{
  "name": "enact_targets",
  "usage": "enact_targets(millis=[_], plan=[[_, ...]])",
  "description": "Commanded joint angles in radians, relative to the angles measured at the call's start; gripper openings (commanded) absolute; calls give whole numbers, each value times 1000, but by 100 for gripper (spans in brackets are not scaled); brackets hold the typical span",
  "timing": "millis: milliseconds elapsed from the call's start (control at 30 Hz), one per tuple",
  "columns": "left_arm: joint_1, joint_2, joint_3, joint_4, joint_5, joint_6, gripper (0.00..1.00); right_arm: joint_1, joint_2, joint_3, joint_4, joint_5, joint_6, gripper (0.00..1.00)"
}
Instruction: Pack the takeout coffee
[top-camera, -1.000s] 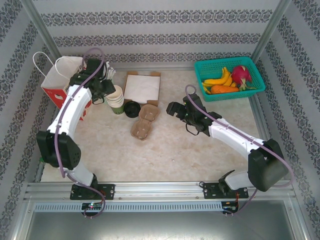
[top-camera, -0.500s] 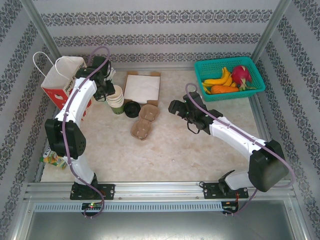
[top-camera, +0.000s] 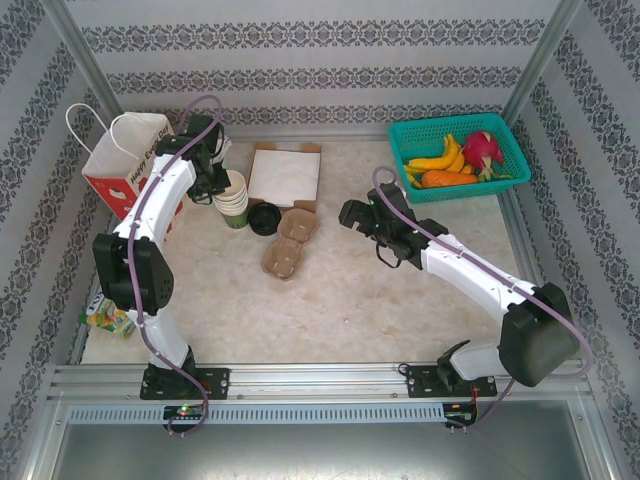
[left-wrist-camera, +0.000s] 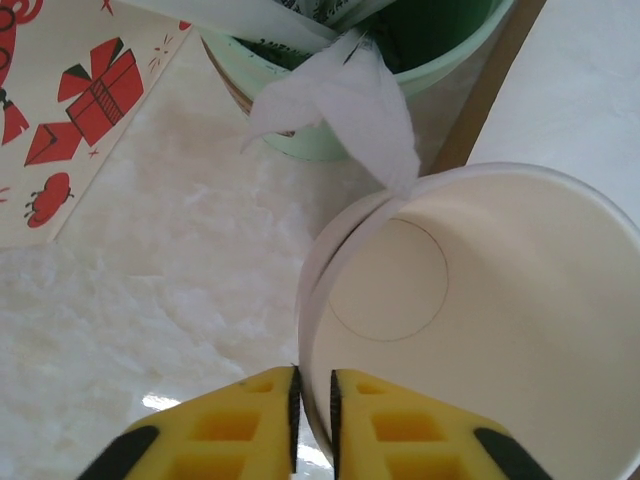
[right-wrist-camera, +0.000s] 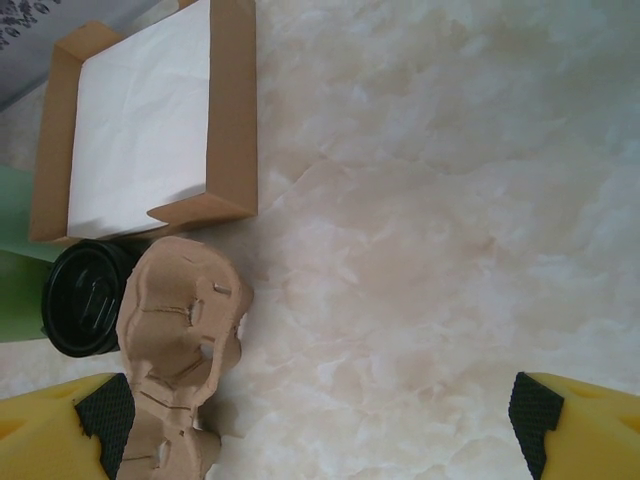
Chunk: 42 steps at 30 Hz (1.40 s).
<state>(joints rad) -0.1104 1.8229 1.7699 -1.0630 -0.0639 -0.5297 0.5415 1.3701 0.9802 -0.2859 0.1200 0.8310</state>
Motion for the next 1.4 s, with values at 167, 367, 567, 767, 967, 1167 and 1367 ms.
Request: enact_targets(millis=[167,367,567,767,967,1167,1367], plan=[[-6,0,10,-28,10,13,8,12,-47,-9,-19,46,-10,98],[-5,-30,6,6,38,8,0,12,-57,-11,-19,55,-18,98],[16,-86,-23,69,79,3,0,12,-53,-2,-21,55,-24,98],[56,-129,-67,110,133,-21,0,12,-43,13,-26,52,-37,98],[80,-163,-82,120,138,-14,0,14,-28,39,-36,43,-61,98],[87,-166,-28,79,142,32,0,16,-16,53,-18,17,-110,98],[87,-172,74,-5,135,75,0,14,-20,61,-5,-13,-155,98]])
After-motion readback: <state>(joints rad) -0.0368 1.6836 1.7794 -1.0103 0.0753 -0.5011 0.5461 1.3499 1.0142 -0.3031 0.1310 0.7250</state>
